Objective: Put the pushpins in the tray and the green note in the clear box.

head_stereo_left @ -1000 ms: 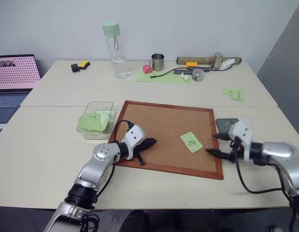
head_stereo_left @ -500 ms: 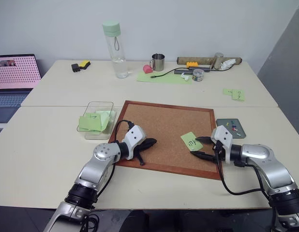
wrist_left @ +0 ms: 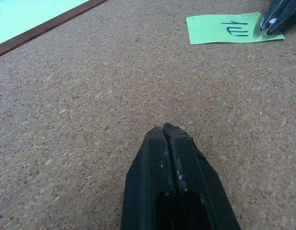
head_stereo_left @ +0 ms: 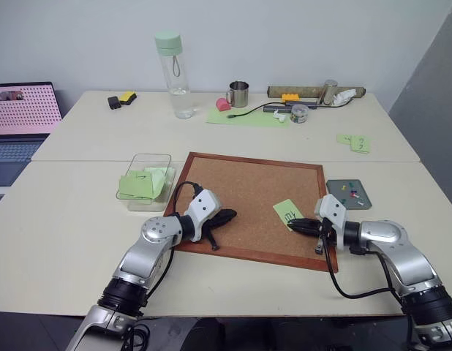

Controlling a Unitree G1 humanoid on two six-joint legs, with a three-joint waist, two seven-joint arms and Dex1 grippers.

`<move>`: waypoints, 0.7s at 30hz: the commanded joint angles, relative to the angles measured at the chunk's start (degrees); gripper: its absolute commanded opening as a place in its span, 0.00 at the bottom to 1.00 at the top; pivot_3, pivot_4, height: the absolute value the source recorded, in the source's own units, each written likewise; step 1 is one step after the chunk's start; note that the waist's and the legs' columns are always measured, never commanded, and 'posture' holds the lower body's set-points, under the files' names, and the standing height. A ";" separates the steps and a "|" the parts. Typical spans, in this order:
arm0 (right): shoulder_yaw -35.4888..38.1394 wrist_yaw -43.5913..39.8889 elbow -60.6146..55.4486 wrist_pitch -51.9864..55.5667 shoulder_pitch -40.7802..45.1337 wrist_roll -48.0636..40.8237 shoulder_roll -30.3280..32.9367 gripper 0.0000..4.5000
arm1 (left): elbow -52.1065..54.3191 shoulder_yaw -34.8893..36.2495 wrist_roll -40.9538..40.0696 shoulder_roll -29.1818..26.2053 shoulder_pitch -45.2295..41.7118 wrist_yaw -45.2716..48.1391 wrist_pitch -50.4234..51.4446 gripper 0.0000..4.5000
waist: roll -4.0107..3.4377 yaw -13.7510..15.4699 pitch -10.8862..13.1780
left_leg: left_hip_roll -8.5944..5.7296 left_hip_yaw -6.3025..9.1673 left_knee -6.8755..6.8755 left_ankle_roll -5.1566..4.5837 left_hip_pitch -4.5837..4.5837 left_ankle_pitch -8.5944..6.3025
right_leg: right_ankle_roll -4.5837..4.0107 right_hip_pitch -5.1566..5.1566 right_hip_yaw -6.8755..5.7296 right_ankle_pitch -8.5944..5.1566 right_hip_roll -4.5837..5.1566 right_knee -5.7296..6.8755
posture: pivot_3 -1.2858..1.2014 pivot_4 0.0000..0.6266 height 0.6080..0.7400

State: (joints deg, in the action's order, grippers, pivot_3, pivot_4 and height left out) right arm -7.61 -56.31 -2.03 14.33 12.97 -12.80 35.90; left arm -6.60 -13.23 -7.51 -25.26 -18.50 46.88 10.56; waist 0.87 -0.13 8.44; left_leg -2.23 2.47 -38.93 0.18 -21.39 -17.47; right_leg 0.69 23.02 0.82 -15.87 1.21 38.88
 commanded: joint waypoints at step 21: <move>3.63 4.10 -7.13 -8.33 7.06 3.18 1.25 0.00 | 19.76 21.48 -40.48 10.11 4.48 -8.98 43.63 0.42 | 0.16 -0.02 0.17 | 0.00 0.15 -0.07 0.02 -0.31 0.01 | 0.00 0.22 -0.13 0.00 0.01 -0.01 | 0.52 0.24 1.00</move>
State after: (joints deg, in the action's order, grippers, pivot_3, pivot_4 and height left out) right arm -4.37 -53.24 -8.72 9.62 18.77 -11.04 37.32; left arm 9.07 4.17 -38.89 -17.03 -14.10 41.40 47.60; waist 1.03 -0.16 8.60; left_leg -2.23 2.62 -39.02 0.20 -21.71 -17.46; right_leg 0.69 23.24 0.68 -15.87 1.23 38.86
